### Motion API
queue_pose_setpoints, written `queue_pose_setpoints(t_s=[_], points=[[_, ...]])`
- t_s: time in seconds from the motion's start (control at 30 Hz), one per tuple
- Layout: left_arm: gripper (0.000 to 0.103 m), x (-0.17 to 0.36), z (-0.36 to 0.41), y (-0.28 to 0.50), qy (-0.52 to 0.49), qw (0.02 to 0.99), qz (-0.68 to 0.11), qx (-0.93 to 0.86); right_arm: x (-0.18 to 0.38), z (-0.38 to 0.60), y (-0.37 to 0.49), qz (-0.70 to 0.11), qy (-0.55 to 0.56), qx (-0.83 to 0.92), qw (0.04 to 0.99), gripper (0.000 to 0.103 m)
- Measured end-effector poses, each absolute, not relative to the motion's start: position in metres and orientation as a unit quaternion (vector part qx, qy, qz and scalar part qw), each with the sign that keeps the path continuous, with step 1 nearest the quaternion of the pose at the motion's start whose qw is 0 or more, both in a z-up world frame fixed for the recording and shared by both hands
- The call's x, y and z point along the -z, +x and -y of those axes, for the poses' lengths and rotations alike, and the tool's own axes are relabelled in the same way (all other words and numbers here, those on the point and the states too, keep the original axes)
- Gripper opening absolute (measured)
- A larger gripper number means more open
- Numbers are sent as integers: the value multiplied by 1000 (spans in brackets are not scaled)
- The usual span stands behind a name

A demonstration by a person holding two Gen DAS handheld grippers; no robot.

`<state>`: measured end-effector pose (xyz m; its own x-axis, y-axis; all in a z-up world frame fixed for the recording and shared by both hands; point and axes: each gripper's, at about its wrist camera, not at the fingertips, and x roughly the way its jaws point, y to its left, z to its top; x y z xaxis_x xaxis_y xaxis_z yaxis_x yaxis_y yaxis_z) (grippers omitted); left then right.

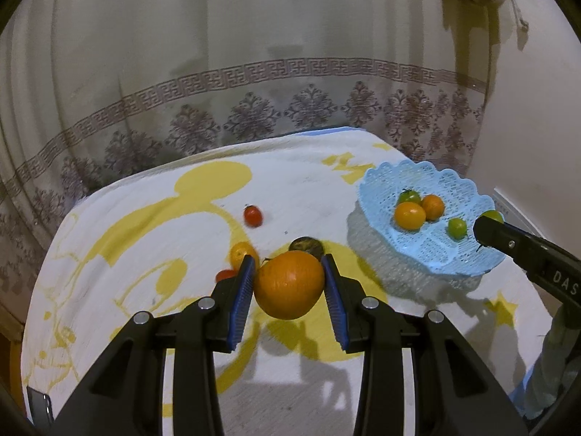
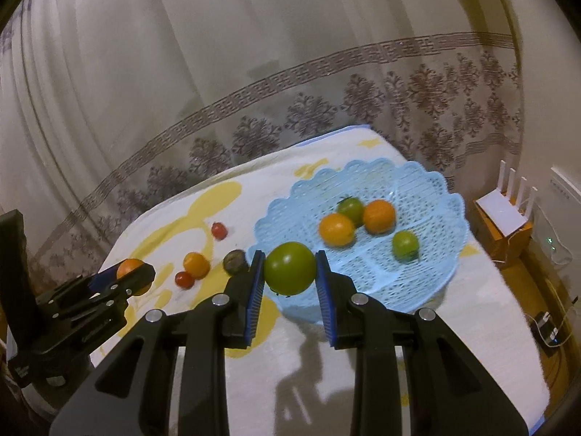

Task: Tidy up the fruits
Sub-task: 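Carry both fruits over the blue basket and open both tools to drop them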

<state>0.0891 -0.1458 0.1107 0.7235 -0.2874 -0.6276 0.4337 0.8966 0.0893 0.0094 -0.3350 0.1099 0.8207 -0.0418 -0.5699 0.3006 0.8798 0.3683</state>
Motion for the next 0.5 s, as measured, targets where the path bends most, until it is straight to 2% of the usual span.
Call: queue_pose_setpoints(t_s=[0.5], points=[[38, -120, 188, 100, 129, 921, -293, 222, -101, 367, 7, -286, 240, 122, 920, 29]])
